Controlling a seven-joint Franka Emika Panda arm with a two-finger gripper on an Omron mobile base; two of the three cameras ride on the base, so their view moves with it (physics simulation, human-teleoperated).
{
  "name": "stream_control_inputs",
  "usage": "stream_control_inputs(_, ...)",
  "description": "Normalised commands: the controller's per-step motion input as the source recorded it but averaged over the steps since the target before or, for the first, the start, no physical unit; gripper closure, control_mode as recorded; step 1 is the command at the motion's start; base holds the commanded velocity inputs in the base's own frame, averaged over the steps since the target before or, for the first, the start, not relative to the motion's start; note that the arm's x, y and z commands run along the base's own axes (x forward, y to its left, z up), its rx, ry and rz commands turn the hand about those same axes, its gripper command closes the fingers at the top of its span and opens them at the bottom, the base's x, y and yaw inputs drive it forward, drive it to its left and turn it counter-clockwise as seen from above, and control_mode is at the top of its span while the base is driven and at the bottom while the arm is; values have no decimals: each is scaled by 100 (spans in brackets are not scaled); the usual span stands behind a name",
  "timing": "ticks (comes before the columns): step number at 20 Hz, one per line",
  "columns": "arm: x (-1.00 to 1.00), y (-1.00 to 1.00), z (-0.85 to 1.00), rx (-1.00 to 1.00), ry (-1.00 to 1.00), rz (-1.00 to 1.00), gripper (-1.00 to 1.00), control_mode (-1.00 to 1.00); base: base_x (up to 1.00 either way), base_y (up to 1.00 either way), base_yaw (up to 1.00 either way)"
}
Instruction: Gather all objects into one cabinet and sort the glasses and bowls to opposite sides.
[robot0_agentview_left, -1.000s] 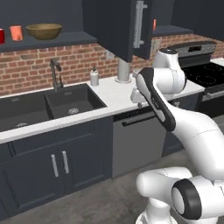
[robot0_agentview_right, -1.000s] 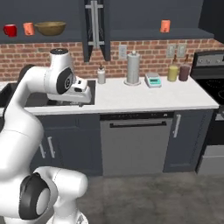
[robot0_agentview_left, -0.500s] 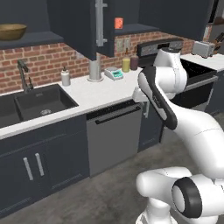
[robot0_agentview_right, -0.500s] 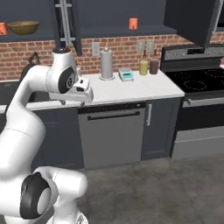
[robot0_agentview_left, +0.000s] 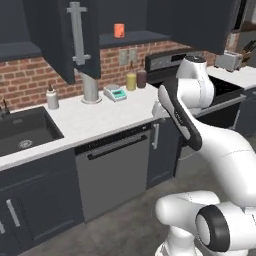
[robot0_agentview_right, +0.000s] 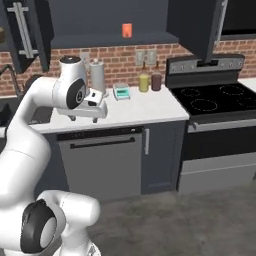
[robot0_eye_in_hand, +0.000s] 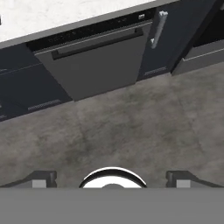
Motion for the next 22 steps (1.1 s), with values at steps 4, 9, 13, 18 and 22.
stream_control_inputs(4, 0, 0, 0, 0, 0, 0, -100, 100, 95, -86, 1)
stream_control_inputs(9, 0, 0, 0, 0, 0, 0, -100, 100, 90, -66, 14)
stream_control_inputs(13, 0, 0, 0, 0, 0, 0, -100, 100, 61, -53, 38)
stream_control_inputs(18, 0, 0, 0, 0, 0, 0, -100, 100, 32, -44, 39)
stream_control_inputs(22, 0, 0, 0, 0, 0, 0, -100, 100, 24, 1, 3)
